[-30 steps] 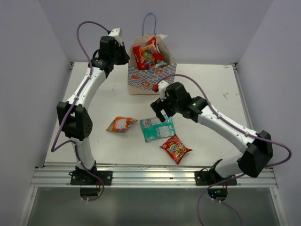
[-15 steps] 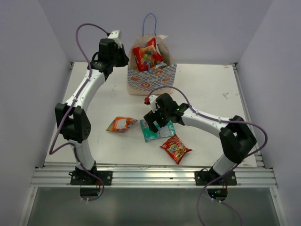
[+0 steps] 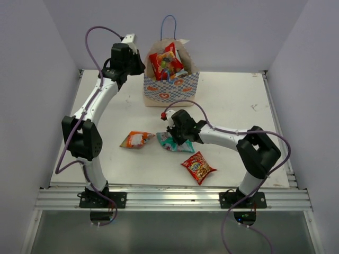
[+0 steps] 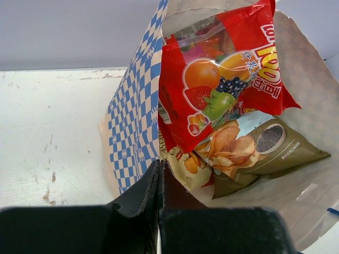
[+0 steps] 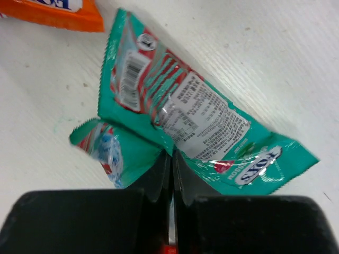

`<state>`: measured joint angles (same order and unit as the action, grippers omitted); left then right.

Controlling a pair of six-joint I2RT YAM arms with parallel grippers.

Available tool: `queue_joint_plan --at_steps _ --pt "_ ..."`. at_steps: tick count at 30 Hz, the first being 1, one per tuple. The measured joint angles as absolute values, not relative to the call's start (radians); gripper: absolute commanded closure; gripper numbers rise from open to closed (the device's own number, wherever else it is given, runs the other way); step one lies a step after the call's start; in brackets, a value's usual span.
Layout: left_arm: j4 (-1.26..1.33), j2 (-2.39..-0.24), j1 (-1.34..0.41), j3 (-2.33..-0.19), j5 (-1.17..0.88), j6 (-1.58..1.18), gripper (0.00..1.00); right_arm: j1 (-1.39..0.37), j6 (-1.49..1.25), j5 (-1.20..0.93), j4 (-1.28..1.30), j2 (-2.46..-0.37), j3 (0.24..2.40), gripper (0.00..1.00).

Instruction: Place the snacks into the paper bag

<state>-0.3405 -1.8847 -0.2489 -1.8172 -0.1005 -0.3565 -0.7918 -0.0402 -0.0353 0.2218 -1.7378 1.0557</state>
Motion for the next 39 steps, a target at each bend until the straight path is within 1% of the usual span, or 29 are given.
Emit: queue_joint_plan --at_steps 3,7,9,11,13,15,19,22,26,30,32,33,34,35,36,39 --pt "-0.34 -1.885 -0.249 -1.817 -0.101 -0.356 1.0 -0.792 -0.04 0.014 0.287 -1.698 1.056 1.0" --pt "-0.34 -1.885 -0.249 -1.816 -0.1 -0.356 1.0 -0.793 -0.039 0.094 0.493 -1.593 1.1 1.0" --pt "-0.338 -1.878 -0.249 -1.805 -0.1 -0.356 1.0 -0.794 -0.037 0.152 0.6 -1.525 1.196 1.0" --pt "-0.337 -1.869 -0.249 -1.795 -0.099 -0.355 1.0 -0.794 -0.033 0.223 0.67 -1.47 1.371 1.0" --pt "-0.338 -1.859 -0.249 -1.786 -0.1 -0.352 1.0 -0.794 -0.011 0.282 0.651 -1.431 1.551 1.0" --pt "-0.339 -1.855 -0.249 -1.784 -0.1 -0.348 1.0 -0.794 0.025 0.326 0.585 -1.401 1.68 1.0" --pt "-0.337 -1.851 -0.249 -1.779 -0.101 -0.347 1.0 -0.791 0.124 0.377 0.372 -1.384 1.767 1.0" --pt "-0.337 -1.851 -0.249 -1.778 -0.104 -0.348 1.0 -0.773 0.172 0.368 0.234 -1.509 1.869 1.0" --pt "-0.337 -1.851 -0.249 -1.778 -0.113 -0.348 1.0 -0.742 0.188 0.318 0.088 -1.827 2.069 1.0" --pt "-0.337 -1.85 -0.249 -1.778 -0.123 -0.348 1.0 -0.725 0.191 0.324 0.076 -2.083 2.096 1.0" --pt "-0.339 -1.849 -0.248 -1.778 -0.123 -0.344 1.0 -0.719 0.192 0.339 0.092 -2.138 2.057 1.0" --pt "-0.341 -1.849 -0.248 -1.778 -0.124 -0.344 1.0 -0.717 0.192 0.345 0.101 -2.146 2.037 0.93" --pt "-0.35 -1.849 -0.248 -1.777 -0.13 -0.343 1.0 -0.716 0.191 0.35 0.105 -2.149 2.02 0.79" --pt "-0.352 -1.849 -0.249 -1.776 -0.131 -0.339 1.0 -0.714 0.191 0.358 0.104 -2.147 2.014 0.54" --pt "-0.351 -1.848 -0.249 -1.776 -0.131 -0.336 1.0 -0.714 0.19 0.36 0.096 -2.141 2.014 0.02" --pt "-0.352 -1.846 -0.246 -1.776 -0.131 -0.329 1.0 -0.712 0.207 0.377 0.084 -2.111 2.02 0.01"
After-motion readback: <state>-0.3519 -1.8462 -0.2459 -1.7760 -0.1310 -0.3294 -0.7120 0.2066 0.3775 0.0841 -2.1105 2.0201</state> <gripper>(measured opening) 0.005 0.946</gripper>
